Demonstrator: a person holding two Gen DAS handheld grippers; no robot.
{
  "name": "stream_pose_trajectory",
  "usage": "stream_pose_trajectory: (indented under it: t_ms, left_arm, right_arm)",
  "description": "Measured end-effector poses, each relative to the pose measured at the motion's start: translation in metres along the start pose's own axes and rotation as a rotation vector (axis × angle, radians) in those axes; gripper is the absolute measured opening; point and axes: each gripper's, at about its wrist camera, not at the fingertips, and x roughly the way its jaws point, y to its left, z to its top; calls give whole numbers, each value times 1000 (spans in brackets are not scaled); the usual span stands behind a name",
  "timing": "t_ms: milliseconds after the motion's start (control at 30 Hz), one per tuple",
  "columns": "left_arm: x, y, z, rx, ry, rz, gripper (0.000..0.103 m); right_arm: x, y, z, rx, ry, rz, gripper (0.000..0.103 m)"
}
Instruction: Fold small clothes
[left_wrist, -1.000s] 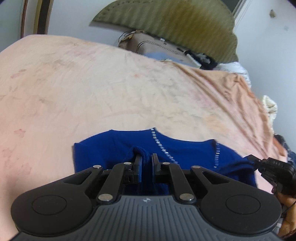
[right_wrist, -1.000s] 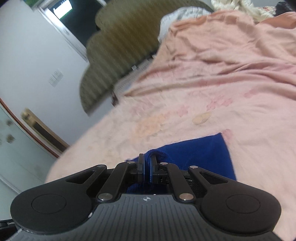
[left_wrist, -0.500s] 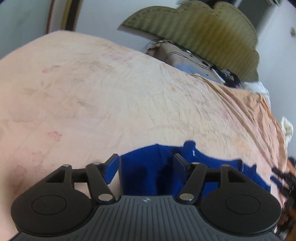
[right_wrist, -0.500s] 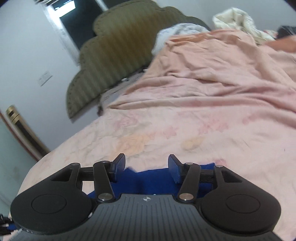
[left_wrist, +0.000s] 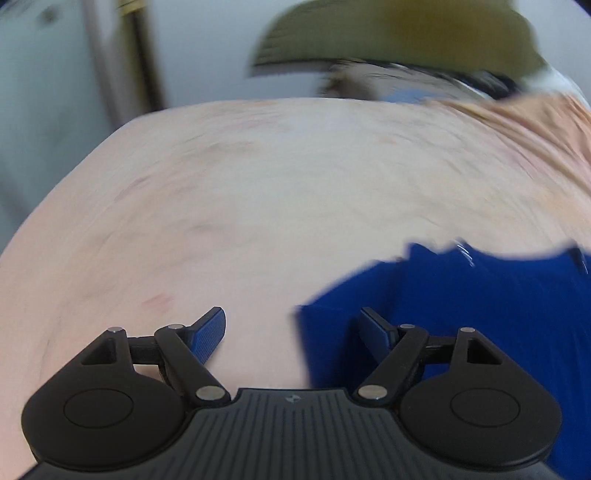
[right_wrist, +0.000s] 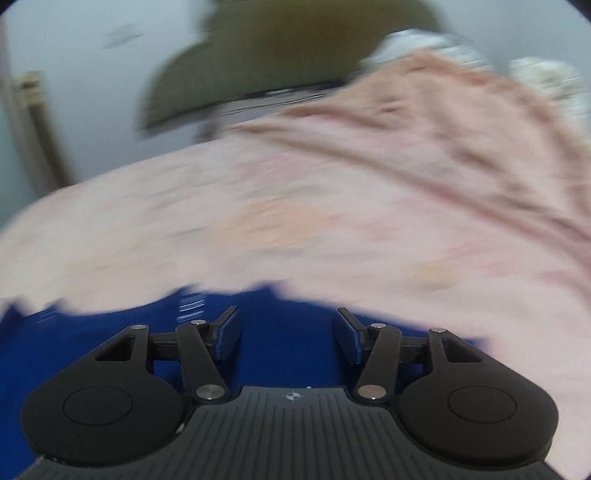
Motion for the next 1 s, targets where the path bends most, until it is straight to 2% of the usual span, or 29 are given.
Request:
stream_pose_trajectory:
  t_ms: [33,67,167,267,367,433,567,633,667,700,767,800,833,933,1000]
  left_arm:
    - [-4,4,0,-7,-10,-7,78]
    - [-9,4,0,3,-17,-11,79]
    - [-31,-4,-8,59,-46,-23,79]
    - [-54,-8,-24,86,-50,-125,79]
    - [-66,1,-51,70,2,-234,79]
    - [-67,7,-71,54,54,-281,79]
    - [-74,16,-104,34,127,-351,78]
    - [-76,14,-115,56,128,-348,78]
    - [-78,11,-119,91,107,-321,74]
    - [-80,9,-120,126,99,-287,72]
    - [-86,10,-122,147,89,-232,72]
    - [-88,13,-120,135,94,-227,71]
    - [-91,15,-117,120,94,-229,71]
    - [-105,10,-107,94,27,-241,72]
    - [-109,-3,-101,102,-9,-242,72]
  right_arm:
    - [-6,-1,1,-2,-16,-36,63]
    - [-14,-3,0,-10,-40,-28,63]
    - [-43,0,-7,-32,-84,62,68]
    - [-76,-1,-24,-33,-113,78,75]
    - [-111,-16,-44,4,-124,74,75]
    - [-133,-26,-60,13,-121,50,76]
    - [-156,-26,-94,-74,-47,25,76]
    - [-156,-22,-110,-133,-8,6,77]
    - [-154,-22,-116,-149,7,-12,76]
    - [-150,-24,-122,-158,27,-49,71]
    - [-143,-30,-132,-209,43,-203,72]
    - [-147,-34,-135,-216,24,-260,77]
    - [-152,-38,-135,-194,13,-282,76]
    - [-168,-39,-127,-136,-59,-245,74]
    - [-172,-29,-121,-139,-90,-176,74]
